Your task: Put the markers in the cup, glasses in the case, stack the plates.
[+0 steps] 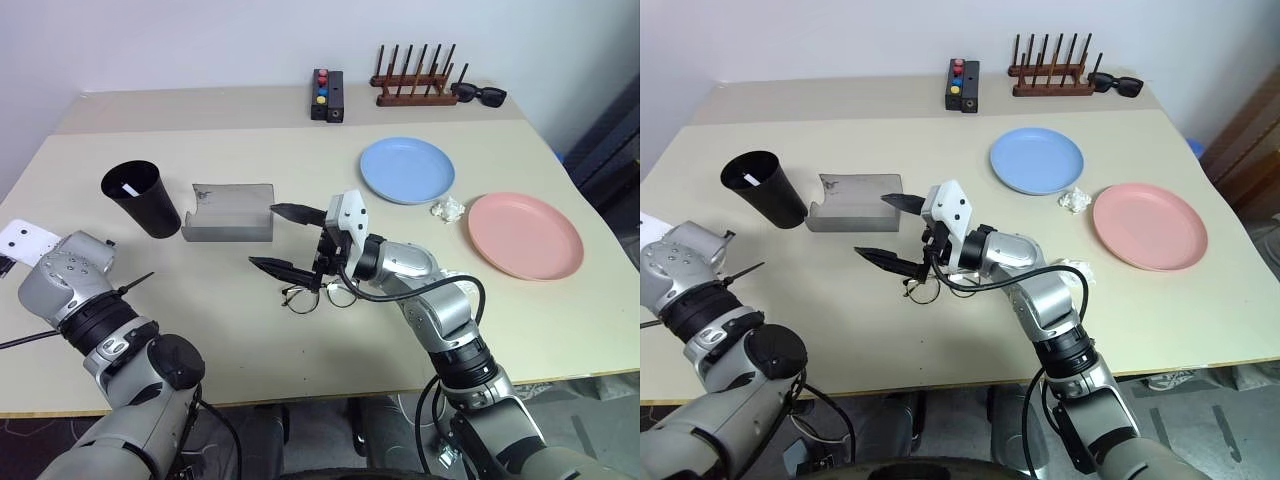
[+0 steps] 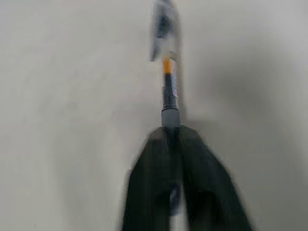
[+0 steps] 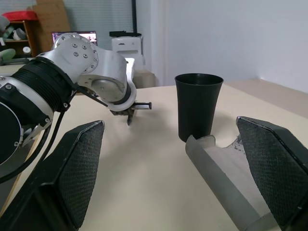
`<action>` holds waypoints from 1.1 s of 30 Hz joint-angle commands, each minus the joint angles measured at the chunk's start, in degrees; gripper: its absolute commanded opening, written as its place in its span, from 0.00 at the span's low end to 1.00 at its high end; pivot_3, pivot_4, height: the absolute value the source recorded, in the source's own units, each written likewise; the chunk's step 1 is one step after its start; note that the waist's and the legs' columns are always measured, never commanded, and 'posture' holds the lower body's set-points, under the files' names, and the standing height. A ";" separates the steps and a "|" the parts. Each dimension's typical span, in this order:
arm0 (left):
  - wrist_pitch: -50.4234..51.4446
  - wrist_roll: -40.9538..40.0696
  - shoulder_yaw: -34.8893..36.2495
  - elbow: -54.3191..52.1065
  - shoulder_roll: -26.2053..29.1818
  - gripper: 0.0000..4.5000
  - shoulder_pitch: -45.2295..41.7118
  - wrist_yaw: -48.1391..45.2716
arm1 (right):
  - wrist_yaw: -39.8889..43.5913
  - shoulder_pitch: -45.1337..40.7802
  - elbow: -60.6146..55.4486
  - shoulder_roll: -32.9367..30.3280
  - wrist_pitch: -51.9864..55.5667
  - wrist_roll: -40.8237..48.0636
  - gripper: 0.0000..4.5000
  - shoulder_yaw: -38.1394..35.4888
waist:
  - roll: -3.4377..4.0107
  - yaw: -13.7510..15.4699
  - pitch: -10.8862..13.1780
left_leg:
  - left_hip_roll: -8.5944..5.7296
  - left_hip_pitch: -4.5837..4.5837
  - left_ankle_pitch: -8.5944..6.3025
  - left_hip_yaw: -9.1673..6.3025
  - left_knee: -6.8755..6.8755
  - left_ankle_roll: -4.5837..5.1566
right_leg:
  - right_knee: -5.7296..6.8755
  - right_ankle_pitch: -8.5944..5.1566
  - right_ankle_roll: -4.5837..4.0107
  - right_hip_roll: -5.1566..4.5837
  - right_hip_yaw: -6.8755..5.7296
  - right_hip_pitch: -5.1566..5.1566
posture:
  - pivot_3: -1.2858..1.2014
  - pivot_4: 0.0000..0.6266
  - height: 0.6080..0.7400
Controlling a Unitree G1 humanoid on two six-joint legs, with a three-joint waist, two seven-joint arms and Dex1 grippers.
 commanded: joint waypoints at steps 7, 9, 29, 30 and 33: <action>-1.60 0.66 -1.04 -1.44 1.37 0.52 -1.04 -0.86 | 0.33 -0.61 -1.47 0.32 -0.47 0.52 1.00 -0.21 | 0.00 0.00 0.00 | 0.00 0.00 0.00 0.00 0.00 0.00 | 0.00 0.00 0.00 0.00 0.00 0.00 | 0.52 0.24 1.00; -1.71 1.13 -1.19 -0.08 2.24 0.52 -1.03 -0.95 | 0.33 -0.59 -1.45 0.33 -0.47 0.49 1.00 -0.22 | 0.00 -0.01 0.00 | 0.00 0.00 0.00 0.00 0.00 0.00 | 0.00 0.00 0.00 0.00 0.00 0.00 | 0.52 0.24 1.00; -1.98 -1.42 2.17 22.11 11.24 0.34 -6.63 -1.34 | 0.29 -0.70 -1.44 0.40 -0.31 0.42 1.00 -0.27 | -0.01 -0.04 0.00 | 0.00 0.00 0.00 -0.01 -0.03 0.00 | 0.02 0.00 0.00 0.00 -0.01 -0.03 | 0.52 0.24 1.00; -2.10 -1.65 2.27 22.23 11.26 0.24 -6.61 -1.17 | 0.27 -0.71 -1.44 0.39 -0.29 0.41 1.00 -0.27 | -0.01 -0.03 -0.01 | 0.00 0.00 0.00 -0.01 -0.03 0.00 | 0.02 0.00 0.00 -0.01 -0.01 -0.03 | 0.52 0.24 1.00; -2.30 -2.06 2.14 22.08 11.20 0.00 -6.43 -1.03 | 0.31 -0.60 -1.62 0.26 -0.26 0.44 1.00 -0.30 | -0.01 0.05 -0.01 | -0.01 0.01 0.01 -0.01 -0.03 -0.02 | 0.03 0.00 0.00 -0.01 -0.01 -0.03 | 0.52 0.24 1.00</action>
